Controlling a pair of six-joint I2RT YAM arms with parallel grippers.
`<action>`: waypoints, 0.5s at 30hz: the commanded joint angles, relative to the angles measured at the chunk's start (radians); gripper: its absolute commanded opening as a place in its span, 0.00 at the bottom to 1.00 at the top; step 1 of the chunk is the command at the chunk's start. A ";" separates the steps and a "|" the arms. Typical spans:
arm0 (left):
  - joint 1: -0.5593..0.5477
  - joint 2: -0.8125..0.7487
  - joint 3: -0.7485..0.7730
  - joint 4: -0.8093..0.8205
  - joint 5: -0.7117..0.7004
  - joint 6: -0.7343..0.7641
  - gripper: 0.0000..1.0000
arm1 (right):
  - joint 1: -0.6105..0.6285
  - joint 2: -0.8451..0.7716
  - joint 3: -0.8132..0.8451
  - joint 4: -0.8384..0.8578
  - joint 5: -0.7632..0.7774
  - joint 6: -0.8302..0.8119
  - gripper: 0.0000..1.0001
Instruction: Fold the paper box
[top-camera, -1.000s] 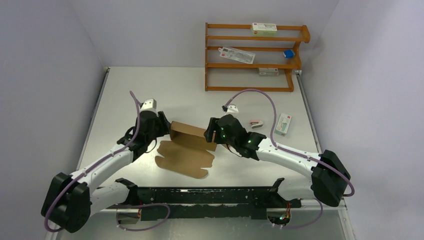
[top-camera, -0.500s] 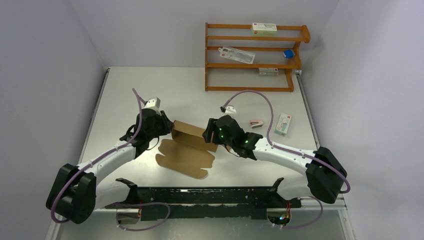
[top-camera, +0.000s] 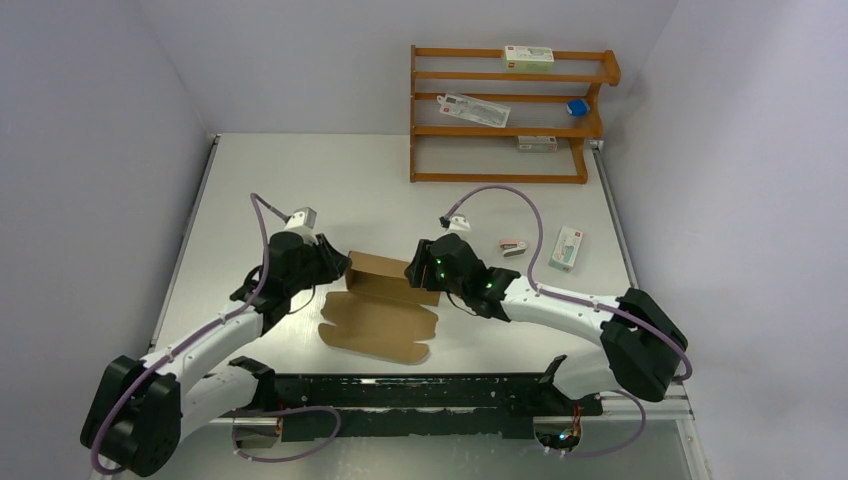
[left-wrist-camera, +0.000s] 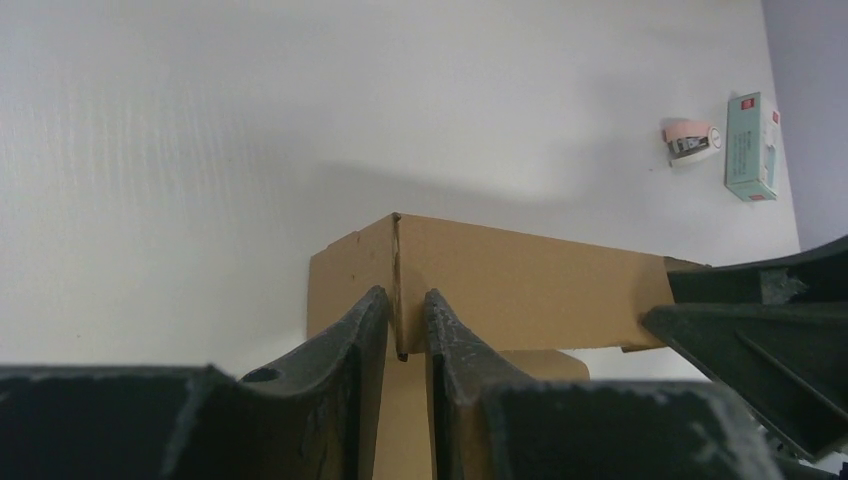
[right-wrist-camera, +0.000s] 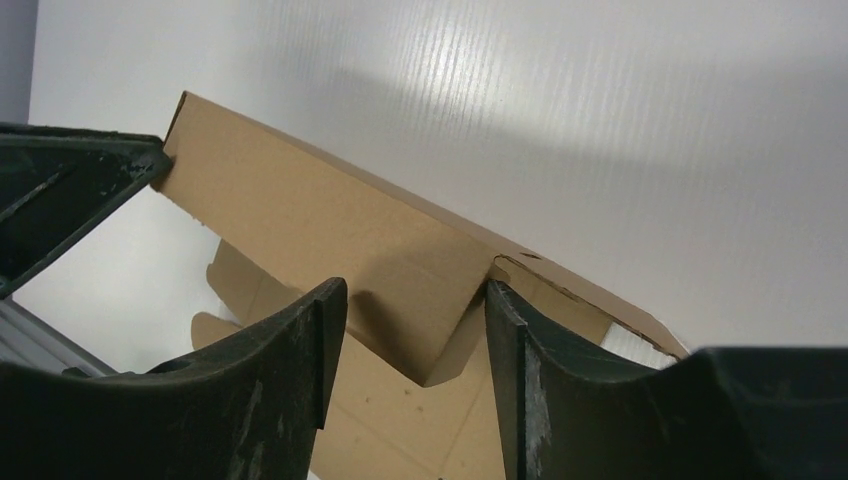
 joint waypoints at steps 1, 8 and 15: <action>0.006 -0.054 -0.022 0.003 0.078 -0.040 0.25 | -0.005 0.016 -0.014 0.084 -0.022 0.026 0.55; 0.006 -0.144 -0.089 -0.016 0.086 -0.070 0.23 | -0.011 0.050 -0.011 0.146 -0.059 0.023 0.46; 0.006 -0.227 -0.152 -0.045 0.061 -0.088 0.23 | -0.023 0.064 0.002 0.197 -0.095 0.004 0.38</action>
